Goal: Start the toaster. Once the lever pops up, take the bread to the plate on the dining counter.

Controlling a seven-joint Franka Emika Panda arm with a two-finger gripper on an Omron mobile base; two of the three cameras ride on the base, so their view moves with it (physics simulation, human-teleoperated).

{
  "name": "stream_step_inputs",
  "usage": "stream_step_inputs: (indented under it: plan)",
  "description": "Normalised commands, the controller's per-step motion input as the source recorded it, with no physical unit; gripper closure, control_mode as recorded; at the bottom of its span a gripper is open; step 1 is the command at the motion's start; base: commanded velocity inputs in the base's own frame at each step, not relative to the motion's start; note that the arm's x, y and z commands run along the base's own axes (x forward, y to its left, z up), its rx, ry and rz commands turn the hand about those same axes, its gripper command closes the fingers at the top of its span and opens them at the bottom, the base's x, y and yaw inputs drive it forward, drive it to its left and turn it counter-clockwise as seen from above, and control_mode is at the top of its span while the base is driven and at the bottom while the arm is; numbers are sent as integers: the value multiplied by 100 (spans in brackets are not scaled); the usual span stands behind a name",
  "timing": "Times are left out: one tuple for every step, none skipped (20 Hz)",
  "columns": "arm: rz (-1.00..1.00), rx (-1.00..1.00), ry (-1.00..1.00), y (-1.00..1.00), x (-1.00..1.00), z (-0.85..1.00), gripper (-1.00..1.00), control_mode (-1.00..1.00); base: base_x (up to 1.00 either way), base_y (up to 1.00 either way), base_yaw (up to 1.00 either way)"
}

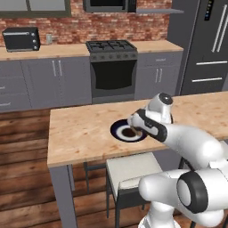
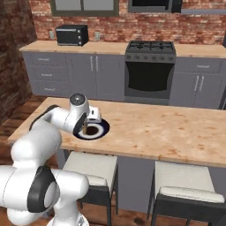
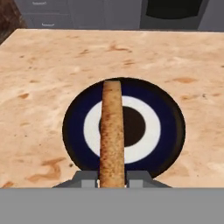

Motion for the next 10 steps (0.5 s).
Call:
stream_step_inputs:
  plan:
    - [0, 0, 8, 0, 24, -21, 100, -100, 0, 0, 0]
    - [0, 0, 7, 0, 19, -22, 100, -100, 0, 0, 0]
    - [0, 0, 6, 0, 12, -24, 100, -100, 0, 0, 0]
    - [0, 0, 5, 0, 12, -21, 100, -100, 0, 0, 0]
    - [0, 0, 5, 0, 8, -16, 100, -100, 0, 0, 0]
    - [0, 0, 5, 0, 9, -17, 100, -100, 0, 0, 0]
    - [0, 0, 3, 0, 14, -21, 100, -100, 0, 0, 0]
    - [0, 0, 1, 0, 16, -21, 100, -100, 0, 0, 0]
    - [0, 0, 1, 0, 14, -24, 100, -100, 0, 0, 0]
    - [0, 0, 0, 0, 18, -31, 100, -100, 0, 0, 0]
